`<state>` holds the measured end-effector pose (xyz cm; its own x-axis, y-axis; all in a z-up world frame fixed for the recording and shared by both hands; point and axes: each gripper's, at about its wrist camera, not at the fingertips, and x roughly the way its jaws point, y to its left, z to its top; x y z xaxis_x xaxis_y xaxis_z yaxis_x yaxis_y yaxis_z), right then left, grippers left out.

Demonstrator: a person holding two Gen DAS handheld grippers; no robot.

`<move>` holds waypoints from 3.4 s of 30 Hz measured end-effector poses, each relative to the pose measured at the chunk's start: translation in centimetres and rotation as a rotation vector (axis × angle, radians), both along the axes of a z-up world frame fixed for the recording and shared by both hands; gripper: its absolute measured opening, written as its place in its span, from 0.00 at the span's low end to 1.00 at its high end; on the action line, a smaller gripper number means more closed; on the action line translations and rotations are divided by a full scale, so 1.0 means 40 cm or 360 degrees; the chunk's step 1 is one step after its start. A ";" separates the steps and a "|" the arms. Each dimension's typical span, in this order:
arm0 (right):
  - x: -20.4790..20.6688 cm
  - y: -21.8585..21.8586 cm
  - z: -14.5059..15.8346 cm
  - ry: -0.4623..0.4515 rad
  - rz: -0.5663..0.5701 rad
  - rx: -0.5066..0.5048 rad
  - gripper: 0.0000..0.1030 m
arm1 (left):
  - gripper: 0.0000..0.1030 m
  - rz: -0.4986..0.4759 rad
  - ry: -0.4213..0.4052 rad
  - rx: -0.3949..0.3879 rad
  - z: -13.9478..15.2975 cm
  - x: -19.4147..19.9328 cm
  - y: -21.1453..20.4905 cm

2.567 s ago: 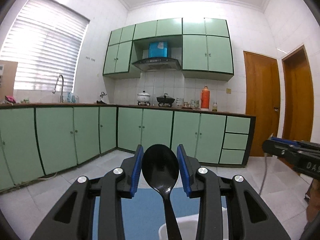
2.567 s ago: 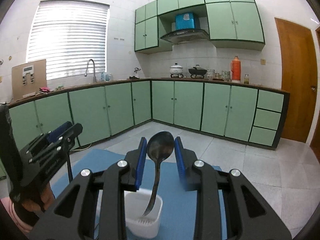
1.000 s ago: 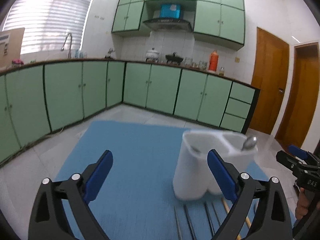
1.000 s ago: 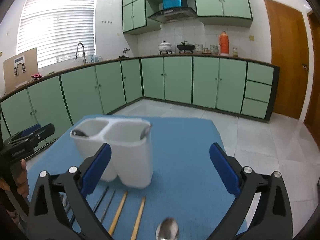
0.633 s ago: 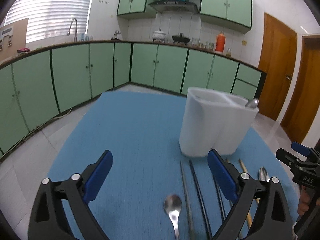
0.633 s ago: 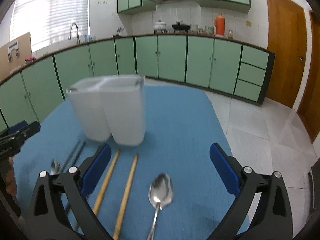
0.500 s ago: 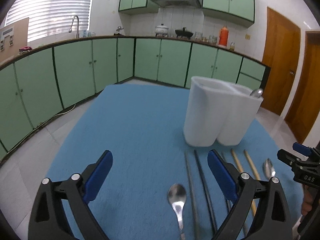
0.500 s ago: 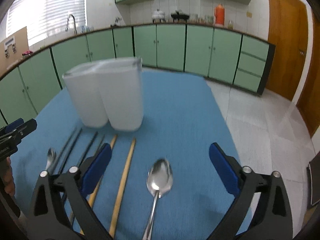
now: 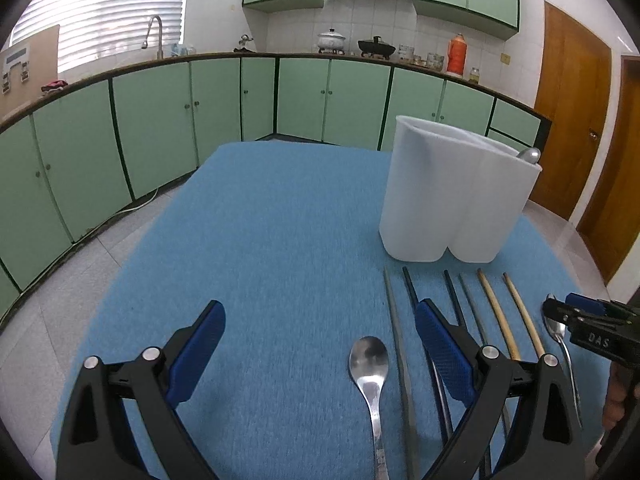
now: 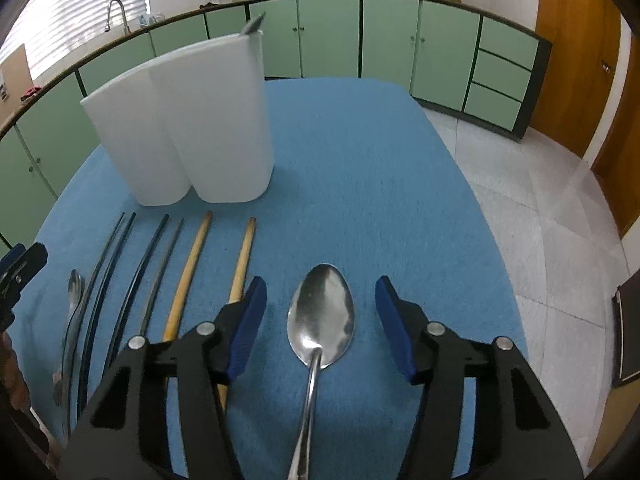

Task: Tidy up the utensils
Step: 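Move both tools back over the remaining utensils, then grasp the metal spoon with the left tool while the right tool grasps another metal spoon, then lift both metal spoons and carry them over the white holder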

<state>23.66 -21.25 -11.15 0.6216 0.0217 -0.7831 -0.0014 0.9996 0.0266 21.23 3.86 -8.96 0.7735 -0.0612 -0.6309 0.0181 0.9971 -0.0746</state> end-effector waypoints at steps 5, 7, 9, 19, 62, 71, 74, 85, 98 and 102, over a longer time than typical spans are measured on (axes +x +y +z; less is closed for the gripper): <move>0.016 -0.010 -0.013 0.0041 -0.0012 0.0017 0.44 | 0.91 -0.0015 0.0016 0.0018 -0.010 0.001 -0.005; 0.022 -0.008 -0.016 0.0049 -0.0019 0.0015 0.43 | 0.91 -0.0019 0.0028 0.0018 -0.014 0.003 -0.006; 0.021 -0.006 -0.017 0.0047 -0.0023 0.0005 0.42 | 0.91 -0.0021 0.0041 0.0015 -0.017 0.008 -0.008; 0.027 0.003 -0.010 0.0024 -0.0009 -0.0022 0.33 | 0.90 -0.0043 0.0137 0.0037 -0.045 0.032 -0.023; -0.011 -0.005 -0.004 -0.0070 0.0046 0.0015 0.32 | 0.23 -0.0177 0.0080 -0.0011 -0.043 0.008 -0.044; -0.076 -0.022 0.072 -0.0334 0.0117 0.0100 0.32 | 0.23 -0.0196 -0.0128 -0.0032 -0.002 -0.034 -0.040; -0.083 -0.034 0.104 -0.0399 0.0122 0.0112 0.32 | 0.23 -0.0197 -0.0178 -0.0057 0.018 -0.040 -0.037; -0.110 -0.044 0.166 -0.0542 0.0145 0.0167 0.31 | 0.23 -0.0176 -0.0273 -0.0133 0.057 -0.058 -0.022; -0.135 -0.030 0.222 -0.0663 0.0182 0.0207 0.31 | 0.23 -0.0167 -0.0393 -0.0158 0.092 -0.077 -0.018; -0.142 -0.027 0.225 -0.0665 0.0191 0.0202 0.31 | 0.23 -0.0154 -0.0395 -0.0140 0.088 -0.081 -0.024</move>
